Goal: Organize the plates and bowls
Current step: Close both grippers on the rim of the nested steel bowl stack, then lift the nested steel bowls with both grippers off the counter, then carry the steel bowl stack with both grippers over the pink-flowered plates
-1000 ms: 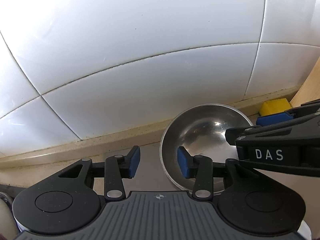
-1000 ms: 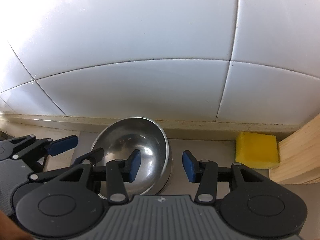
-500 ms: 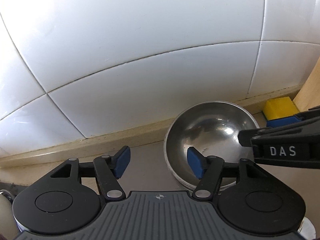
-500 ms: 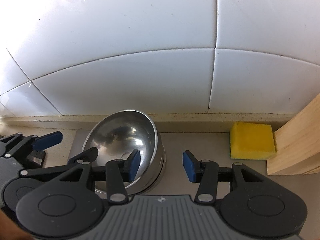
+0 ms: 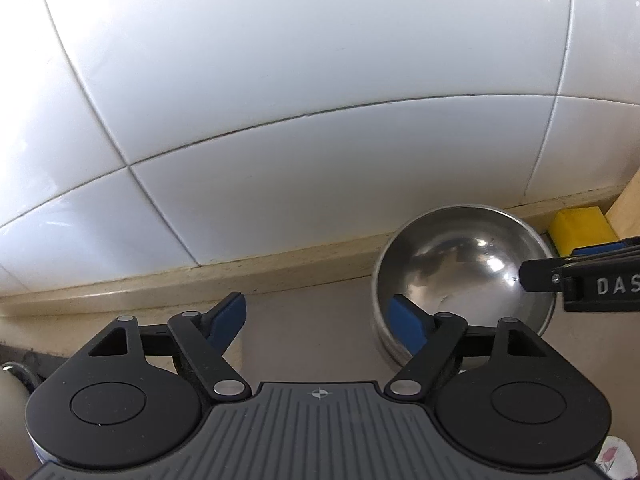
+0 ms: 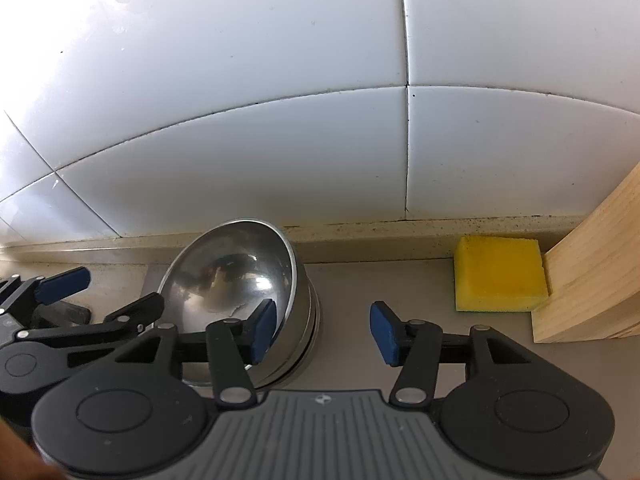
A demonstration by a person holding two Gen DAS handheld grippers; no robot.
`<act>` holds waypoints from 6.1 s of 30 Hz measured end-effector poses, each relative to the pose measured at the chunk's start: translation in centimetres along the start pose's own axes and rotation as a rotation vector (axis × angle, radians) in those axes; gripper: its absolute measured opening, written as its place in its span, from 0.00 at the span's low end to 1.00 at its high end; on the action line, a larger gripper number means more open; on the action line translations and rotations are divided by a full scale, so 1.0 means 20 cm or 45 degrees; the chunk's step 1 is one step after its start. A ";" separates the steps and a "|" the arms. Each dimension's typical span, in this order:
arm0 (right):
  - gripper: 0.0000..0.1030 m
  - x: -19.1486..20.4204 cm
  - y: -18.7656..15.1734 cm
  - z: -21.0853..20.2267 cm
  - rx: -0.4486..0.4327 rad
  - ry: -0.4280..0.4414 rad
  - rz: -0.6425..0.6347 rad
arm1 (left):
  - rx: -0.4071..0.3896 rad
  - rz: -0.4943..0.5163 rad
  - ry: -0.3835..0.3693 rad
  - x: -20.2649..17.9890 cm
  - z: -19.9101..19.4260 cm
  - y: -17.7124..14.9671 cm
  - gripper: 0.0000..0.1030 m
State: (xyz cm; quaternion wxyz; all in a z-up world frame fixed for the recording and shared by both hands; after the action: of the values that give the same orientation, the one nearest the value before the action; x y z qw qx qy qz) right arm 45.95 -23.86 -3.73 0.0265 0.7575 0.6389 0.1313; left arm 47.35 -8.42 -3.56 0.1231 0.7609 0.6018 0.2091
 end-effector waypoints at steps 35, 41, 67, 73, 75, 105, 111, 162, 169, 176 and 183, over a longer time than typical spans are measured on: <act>0.43 0.02 0.04 0.20 0.098 0.177 0.113 | 0.126 -0.089 -0.233 -0.08 0.21 -0.07 0.74; 0.37 0.04 0.05 0.26 0.139 0.203 0.111 | 0.136 -0.073 -0.279 -0.11 0.21 -0.06 0.63; 0.26 -0.04 0.03 0.24 0.141 0.256 0.149 | 0.073 0.032 -0.225 -0.16 0.16 -0.03 0.31; 0.19 -0.06 0.02 0.22 0.138 0.249 0.151 | 0.060 0.046 -0.241 -0.17 0.11 -0.03 0.29; 0.16 -0.05 0.01 0.21 0.131 0.241 0.147 | 0.066 0.041 -0.230 -0.17 0.11 -0.04 0.28; 0.36 -0.07 0.02 0.33 0.173 0.367 0.240 | 0.122 -0.082 -0.492 -0.09 0.23 -0.08 0.60; 0.36 -0.05 0.01 0.32 0.147 0.346 0.198 | 0.110 -0.101 -0.488 -0.07 0.21 -0.12 0.58; 0.35 -0.11 -0.48 -0.38 -0.049 0.273 0.204 | -0.029 0.079 -0.522 -0.32 -0.57 -0.44 0.55; 0.35 -0.10 -0.67 -0.39 -0.022 0.253 0.213 | -0.007 0.123 -0.515 -0.37 -0.62 -0.60 0.55; 0.35 -0.10 -0.84 -0.40 0.020 0.226 0.244 | 0.040 0.169 -0.517 -0.40 -0.61 -0.75 0.55; 0.35 -0.10 -0.94 -0.36 0.066 0.195 0.268 | 0.088 0.216 -0.513 -0.43 -0.56 -0.84 0.54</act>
State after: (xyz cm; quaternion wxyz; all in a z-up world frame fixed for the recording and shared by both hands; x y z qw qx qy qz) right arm 25.90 -23.21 -1.12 -0.0558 0.8087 0.5591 0.1743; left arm 26.04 -13.28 -2.47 0.1966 0.8391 0.5055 0.0420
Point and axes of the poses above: each gripper's, at about its wrist camera, not at the fingertips, and z roughly the way its jaws point, x to its left, y to its top, the point moved 6 cm from there along z, roughly the way its jaws point, and after that the axes turned 12 degrees about x, right-handed, at the moved point
